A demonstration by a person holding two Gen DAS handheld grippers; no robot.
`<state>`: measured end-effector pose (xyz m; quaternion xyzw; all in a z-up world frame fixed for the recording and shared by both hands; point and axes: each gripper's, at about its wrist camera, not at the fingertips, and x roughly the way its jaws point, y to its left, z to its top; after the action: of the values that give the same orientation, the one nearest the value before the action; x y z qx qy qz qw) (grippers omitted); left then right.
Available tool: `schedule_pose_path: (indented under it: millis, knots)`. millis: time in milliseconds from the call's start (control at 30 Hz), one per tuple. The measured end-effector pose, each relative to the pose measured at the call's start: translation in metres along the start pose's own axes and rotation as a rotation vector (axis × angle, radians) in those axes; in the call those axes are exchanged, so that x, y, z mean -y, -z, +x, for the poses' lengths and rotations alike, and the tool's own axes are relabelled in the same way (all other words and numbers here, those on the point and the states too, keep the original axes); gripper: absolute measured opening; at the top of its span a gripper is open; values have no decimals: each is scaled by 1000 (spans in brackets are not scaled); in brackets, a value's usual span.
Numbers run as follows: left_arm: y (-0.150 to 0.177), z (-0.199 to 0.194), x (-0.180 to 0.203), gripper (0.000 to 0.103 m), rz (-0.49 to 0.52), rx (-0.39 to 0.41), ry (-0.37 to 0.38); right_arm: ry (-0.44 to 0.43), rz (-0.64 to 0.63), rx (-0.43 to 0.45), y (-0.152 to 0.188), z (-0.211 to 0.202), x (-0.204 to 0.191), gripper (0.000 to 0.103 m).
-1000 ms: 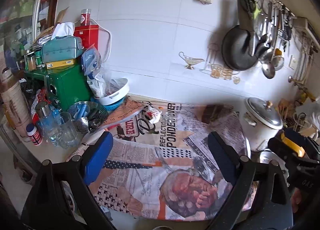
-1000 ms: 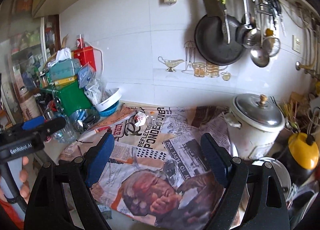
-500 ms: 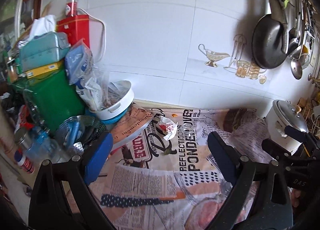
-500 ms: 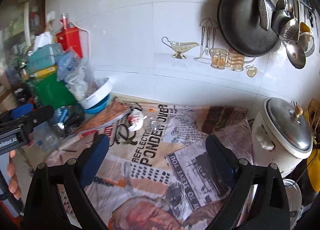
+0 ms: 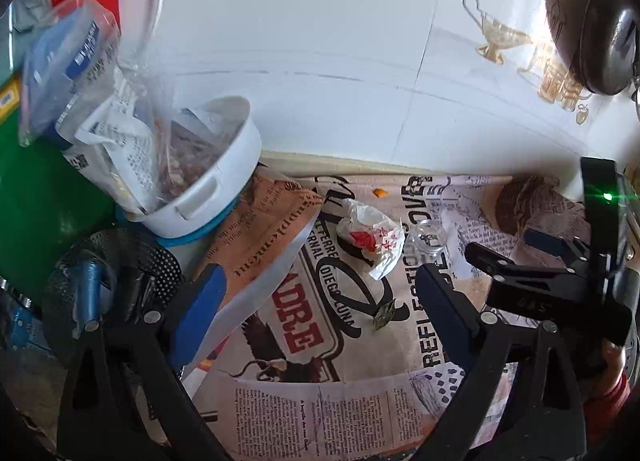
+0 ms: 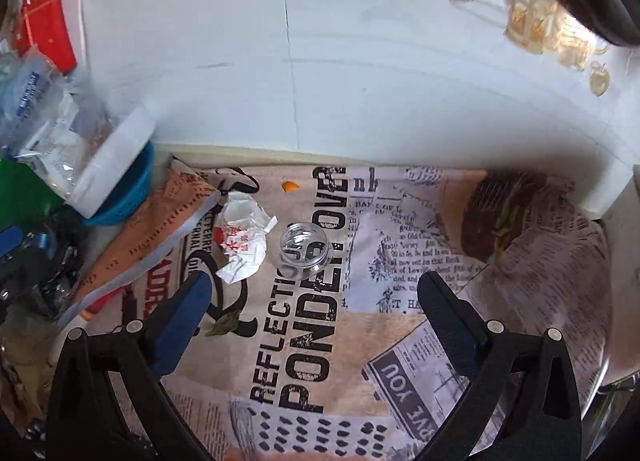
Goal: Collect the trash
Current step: 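Reach both tools toward the crumpled tissue and clear plastic lid, then grasp the white-red plastic bag with the left tool while the right tool grasps the clear jar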
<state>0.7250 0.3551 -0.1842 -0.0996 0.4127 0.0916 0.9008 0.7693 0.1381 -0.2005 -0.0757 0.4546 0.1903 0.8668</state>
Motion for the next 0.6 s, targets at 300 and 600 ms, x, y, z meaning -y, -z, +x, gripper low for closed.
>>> schedule_pose_path:
  millis: [300, 600]
  knots:
    - [4, 72, -7, 95, 14, -118, 46, -20, 80, -111, -8, 79, 1, 72]
    - [-11, 127, 21, 95, 35, -172, 127, -25, 108, -100, 6, 62, 14, 44]
